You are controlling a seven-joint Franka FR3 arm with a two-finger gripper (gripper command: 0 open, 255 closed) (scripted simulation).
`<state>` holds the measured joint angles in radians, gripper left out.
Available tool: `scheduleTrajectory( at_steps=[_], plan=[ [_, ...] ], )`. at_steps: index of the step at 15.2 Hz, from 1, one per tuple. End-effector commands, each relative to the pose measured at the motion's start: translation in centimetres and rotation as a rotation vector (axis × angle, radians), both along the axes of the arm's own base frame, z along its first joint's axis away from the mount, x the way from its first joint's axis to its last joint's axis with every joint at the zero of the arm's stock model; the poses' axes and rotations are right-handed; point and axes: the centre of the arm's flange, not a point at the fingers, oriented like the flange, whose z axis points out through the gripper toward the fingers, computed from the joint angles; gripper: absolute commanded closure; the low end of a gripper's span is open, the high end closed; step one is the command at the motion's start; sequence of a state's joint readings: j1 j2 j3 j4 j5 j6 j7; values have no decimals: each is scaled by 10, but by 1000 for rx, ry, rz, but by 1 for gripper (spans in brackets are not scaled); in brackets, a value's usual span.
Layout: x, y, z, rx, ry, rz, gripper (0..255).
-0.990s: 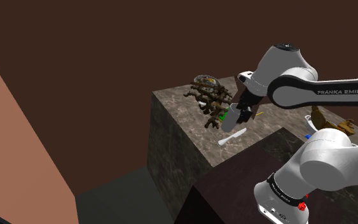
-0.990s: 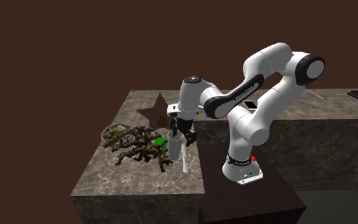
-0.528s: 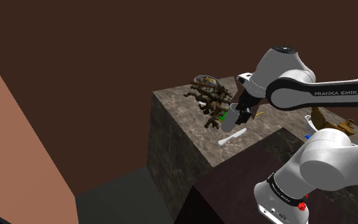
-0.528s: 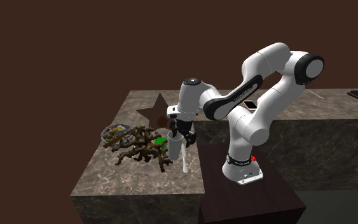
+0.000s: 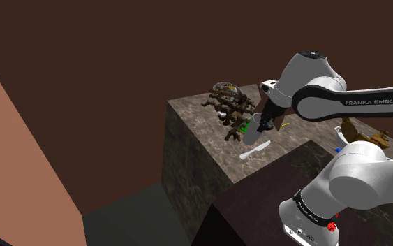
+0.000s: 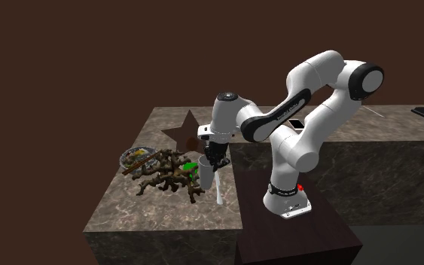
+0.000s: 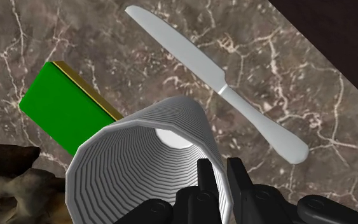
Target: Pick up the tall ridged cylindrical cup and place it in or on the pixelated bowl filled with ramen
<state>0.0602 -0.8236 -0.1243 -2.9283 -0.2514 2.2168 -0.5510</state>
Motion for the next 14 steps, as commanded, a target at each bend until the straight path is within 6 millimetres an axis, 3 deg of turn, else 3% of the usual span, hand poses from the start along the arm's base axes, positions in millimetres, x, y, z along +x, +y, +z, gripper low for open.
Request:
scheduleTrajectory(
  at_steps=[1,3,14],
  plan=[
    [0,0,0,0,-1,0,255],
    [0,0,0,0,-1,0,255],
    [0,0,58,0,-1,0,255]
  ],
)
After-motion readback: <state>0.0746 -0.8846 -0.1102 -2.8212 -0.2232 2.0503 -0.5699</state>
